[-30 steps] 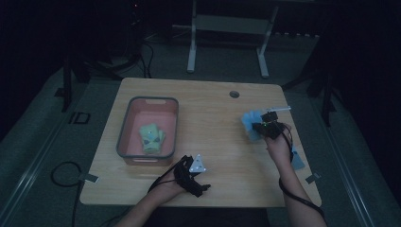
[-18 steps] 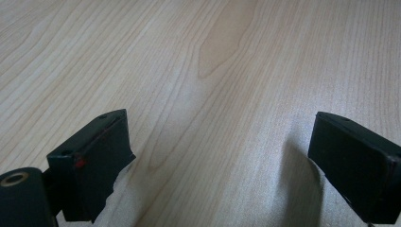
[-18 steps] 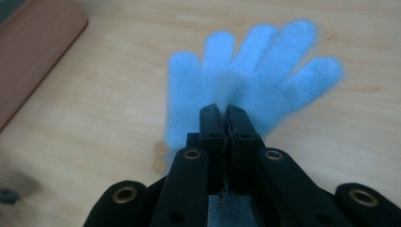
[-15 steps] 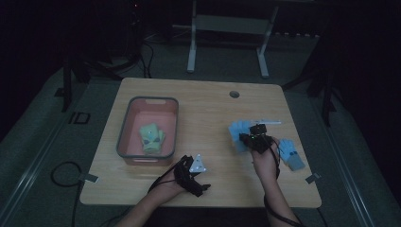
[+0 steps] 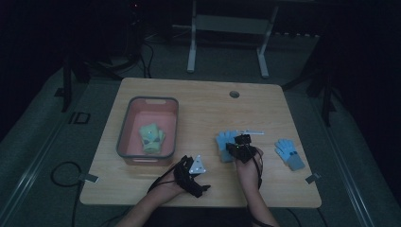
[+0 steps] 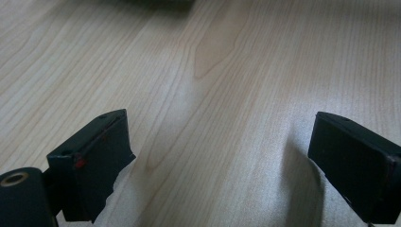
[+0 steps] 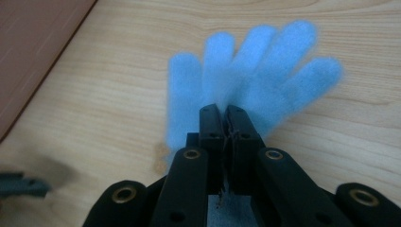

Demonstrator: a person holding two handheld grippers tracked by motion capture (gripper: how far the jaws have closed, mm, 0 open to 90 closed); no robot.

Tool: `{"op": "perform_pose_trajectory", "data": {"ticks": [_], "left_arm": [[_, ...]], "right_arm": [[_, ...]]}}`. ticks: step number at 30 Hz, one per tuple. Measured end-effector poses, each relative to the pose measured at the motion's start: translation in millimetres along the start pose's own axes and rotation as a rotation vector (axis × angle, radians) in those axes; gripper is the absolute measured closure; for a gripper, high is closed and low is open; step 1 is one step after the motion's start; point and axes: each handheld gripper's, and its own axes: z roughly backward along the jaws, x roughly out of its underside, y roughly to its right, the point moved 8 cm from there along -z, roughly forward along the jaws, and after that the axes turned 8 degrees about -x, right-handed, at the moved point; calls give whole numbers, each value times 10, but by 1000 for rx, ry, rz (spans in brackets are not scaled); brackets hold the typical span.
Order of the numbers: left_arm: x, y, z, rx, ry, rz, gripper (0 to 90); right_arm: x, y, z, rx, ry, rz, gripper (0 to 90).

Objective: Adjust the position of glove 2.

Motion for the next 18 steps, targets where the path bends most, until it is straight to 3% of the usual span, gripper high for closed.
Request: {"op": "perform_pose_trajectory", "data": {"ticks": [6,10,13,18], "left_arm": [[8,-6,-5,3,0,-1,71],[17,-9,-13,-5,-2,-23,71],[20,-10,-19,0,6,-16,71],[23,-12,-15,3,3,-16,71]], "right_arm": [[116,102,-151,24,-39,-32,819],[127,113,-163,11,-28,-37,747],[110,103,-128,14,-21,-25,668],[44,122,17,-9,-6,7,615]]}}
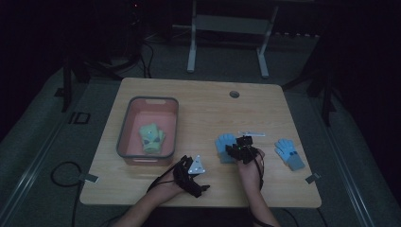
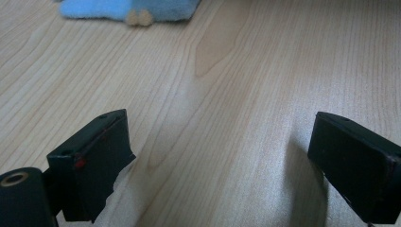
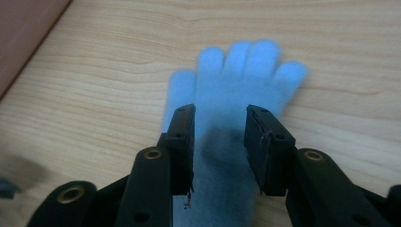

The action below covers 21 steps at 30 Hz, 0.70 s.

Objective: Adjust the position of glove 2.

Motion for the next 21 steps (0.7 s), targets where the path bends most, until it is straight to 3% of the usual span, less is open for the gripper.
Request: {"op": "perform_pose_trajectory", "data": {"ticks": [4,6,12,13,21], "left_arm": [[-2,1,0,6,6,13,71],[-4,-3,5,7,7,14,71],[-3,-1,4,9,10,16,71],[2,-7,2,8,5,10,71],[0,-3,5,10,6,8,71]], "right_arm": [[-39,65,86,-25,-36,39,542],[-60,123,113,-24,-46,46,539],[-119,247,224,-32,-68,127,545],[-146,295,288,-45,-54,164,557],[-185,560,525,-79,-22,202,583]]}}
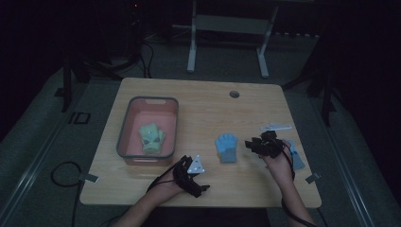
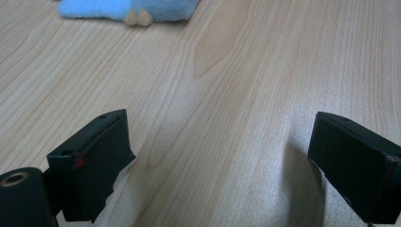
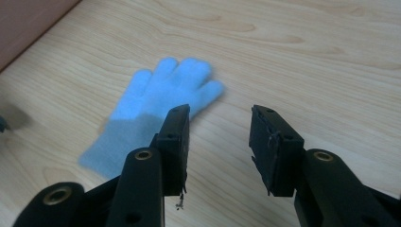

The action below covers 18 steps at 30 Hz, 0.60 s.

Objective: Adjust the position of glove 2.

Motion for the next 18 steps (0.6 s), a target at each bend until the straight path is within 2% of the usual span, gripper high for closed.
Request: {"op": "perform_pose_trajectory", "data": {"ticks": [2,12,15,18], "left_arm": [[-1,-2,3,1,1,1,71],[5,-6,1,0,-4,-2,71],[2,-7,-4,-1,-1,3,71],[1,-6,-3,0,-1,3,71]], "right_arm": [[33,100,58,9,3,18,589],[212,517,380,53,10,27,618],[269,671,484,71,8,52,629],[322,821,590,68,23,61,629]]}}
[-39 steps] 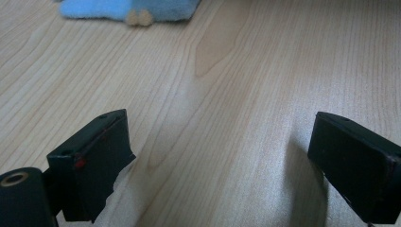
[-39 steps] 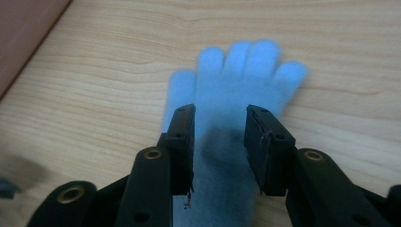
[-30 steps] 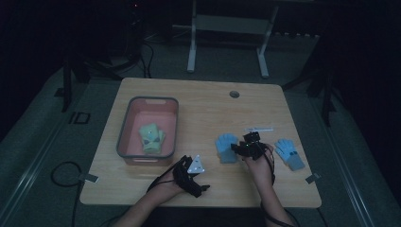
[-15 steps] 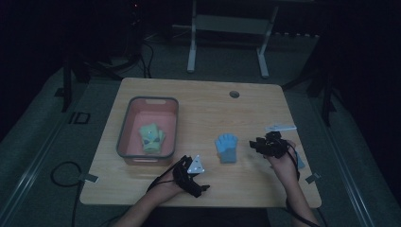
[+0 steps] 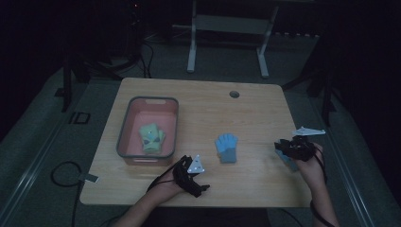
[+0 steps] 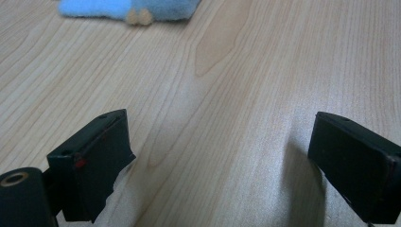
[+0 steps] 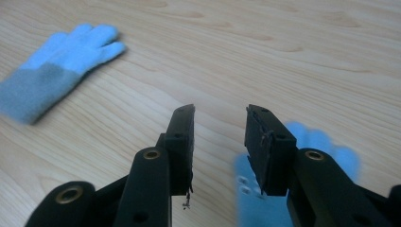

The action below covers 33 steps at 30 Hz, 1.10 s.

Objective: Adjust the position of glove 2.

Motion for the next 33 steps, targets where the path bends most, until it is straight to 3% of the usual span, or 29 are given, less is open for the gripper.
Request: {"op": "perform_pose_trajectory", "data": {"ticks": [8,15,22,25,33], "left_arm": [[1,-1,-5,1,-3,4,70],[4,-4,-6,1,-3,1,71],[3,-9,-6,4,-1,7,71],[6,-7,-10,2,-3,2,71],[8,-7,-11,1,-4,0,71]], "right_arm": [[255,321,196,7,-53,2,608],[489,485,177,9,-100,-1,559],[611,522,73,4,-114,28,576],[624,493,63,34,-129,43,620],[628,423,44,74,-118,11,742]]}}
